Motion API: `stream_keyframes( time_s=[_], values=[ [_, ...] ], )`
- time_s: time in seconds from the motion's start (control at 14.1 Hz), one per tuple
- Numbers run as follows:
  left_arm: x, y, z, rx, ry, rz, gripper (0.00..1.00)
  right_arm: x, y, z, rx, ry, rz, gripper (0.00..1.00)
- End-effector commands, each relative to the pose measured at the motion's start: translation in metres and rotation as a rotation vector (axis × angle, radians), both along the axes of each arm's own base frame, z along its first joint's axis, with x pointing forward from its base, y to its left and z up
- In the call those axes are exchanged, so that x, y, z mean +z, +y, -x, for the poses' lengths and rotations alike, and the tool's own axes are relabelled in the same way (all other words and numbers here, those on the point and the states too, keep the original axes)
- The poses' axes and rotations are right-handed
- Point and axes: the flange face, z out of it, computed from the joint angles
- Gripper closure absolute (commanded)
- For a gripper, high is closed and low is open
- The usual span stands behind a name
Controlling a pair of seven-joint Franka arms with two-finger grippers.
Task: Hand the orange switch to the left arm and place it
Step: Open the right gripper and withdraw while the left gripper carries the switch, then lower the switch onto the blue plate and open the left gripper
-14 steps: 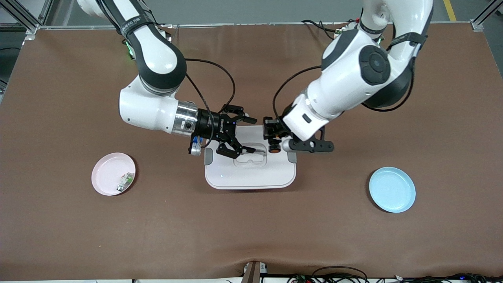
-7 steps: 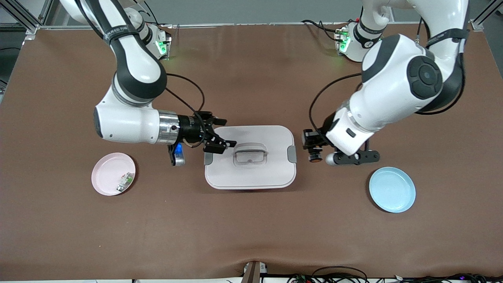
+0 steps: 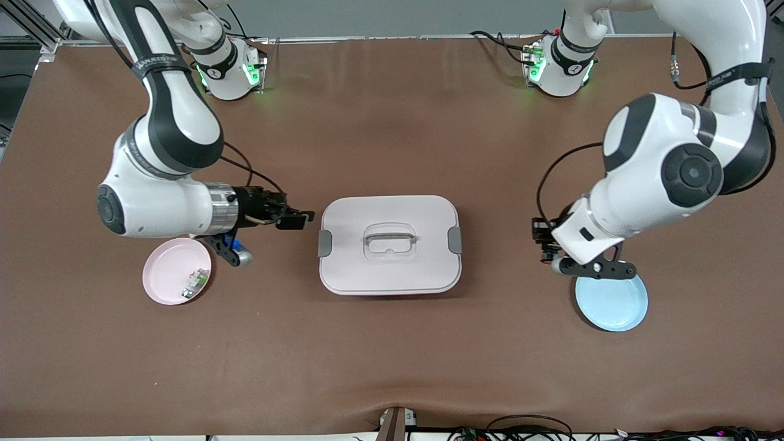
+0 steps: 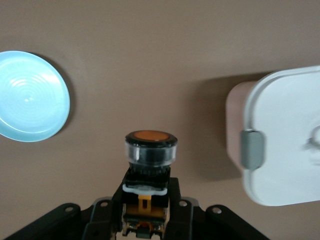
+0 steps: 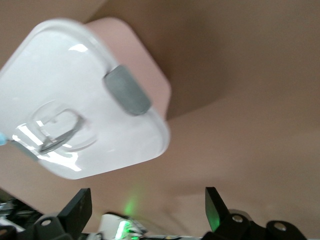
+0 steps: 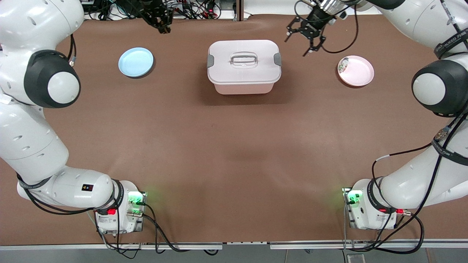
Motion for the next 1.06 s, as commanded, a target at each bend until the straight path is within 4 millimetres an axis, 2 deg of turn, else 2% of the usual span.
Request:
stream_keyframes(
  time_s=[0.0,0.14,0.43,0.57,0.71,0.85,0.99],
  values=[
    [-0.016,0.039,-0.001,-0.128,0.009,-0.070,1.00,0.012,-0.046,-0.001,0.131,-0.072,0.065,0.00],
    [-0.036,0.061,-0.006,-0.242,0.020,-0.124,1.00,0.008,-0.081,-0.005,0.205,-0.110,0.094,0.00],
    [-0.069,0.119,-0.012,-0.368,-0.004,-0.098,1.00,-0.001,-0.147,-0.012,0.314,-0.157,0.177,0.00],
    [-0.093,0.127,-0.013,-0.401,-0.019,-0.090,1.00,0.001,-0.182,-0.014,0.336,-0.176,0.204,0.00],
    [-0.108,0.128,-0.015,-0.468,-0.034,-0.118,1.00,0.012,-0.214,-0.015,0.350,-0.197,0.230,0.00],
    [-0.123,0.135,-0.021,-0.538,-0.047,-0.132,1.00,0.023,-0.233,-0.014,0.394,-0.218,0.251,0.00],
    [-0.138,0.152,-0.027,-0.602,-0.063,-0.118,1.00,0.035,-0.259,-0.014,0.394,-0.241,0.255,0.00]
  ],
)
